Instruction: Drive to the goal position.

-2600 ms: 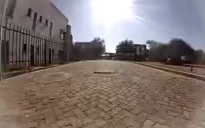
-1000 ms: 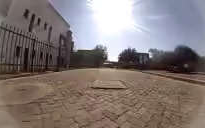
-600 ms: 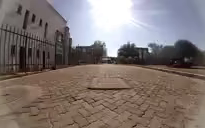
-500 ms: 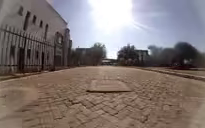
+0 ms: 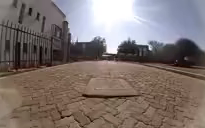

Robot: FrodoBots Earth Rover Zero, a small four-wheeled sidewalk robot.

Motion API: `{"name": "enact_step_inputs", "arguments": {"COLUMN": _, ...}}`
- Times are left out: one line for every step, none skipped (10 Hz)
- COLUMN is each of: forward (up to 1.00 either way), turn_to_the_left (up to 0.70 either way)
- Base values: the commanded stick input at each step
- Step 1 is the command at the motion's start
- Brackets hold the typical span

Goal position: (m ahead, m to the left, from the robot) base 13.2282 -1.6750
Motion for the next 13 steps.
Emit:
{"name": "enact_step_inputs", "arguments": {"forward": 1.00, "turn_to_the_left": 0.00}}
{"name": "enact_step_inputs", "arguments": {"forward": 1.00, "turn_to_the_left": 0.00}}
{"name": "enact_step_inputs", "arguments": {"forward": 1.00, "turn_to_the_left": 0.00}}
{"name": "enact_step_inputs", "arguments": {"forward": 1.00, "turn_to_the_left": 0.00}}
{"name": "enact_step_inputs", "arguments": {"forward": 1.00, "turn_to_the_left": 0.00}}
{"name": "enact_step_inputs", "arguments": {"forward": 1.00, "turn_to_the_left": 0.00}}
{"name": "enact_step_inputs", "arguments": {"forward": 1.00, "turn_to_the_left": 0.00}}
{"name": "enact_step_inputs", "arguments": {"forward": 1.00, "turn_to_the_left": 0.00}}
{"name": "enact_step_inputs", "arguments": {"forward": 1.00, "turn_to_the_left": 0.00}}
{"name": "enact_step_inputs", "arguments": {"forward": 1.00, "turn_to_the_left": 0.00}}
{"name": "enact_step_inputs", "arguments": {"forward": 1.00, "turn_to_the_left": 0.00}}
{"name": "enact_step_inputs", "arguments": {"forward": 0.88, "turn_to_the_left": 0.00}}
{"name": "enact_step_inputs", "arguments": {"forward": 0.38, "turn_to_the_left": 0.00}}
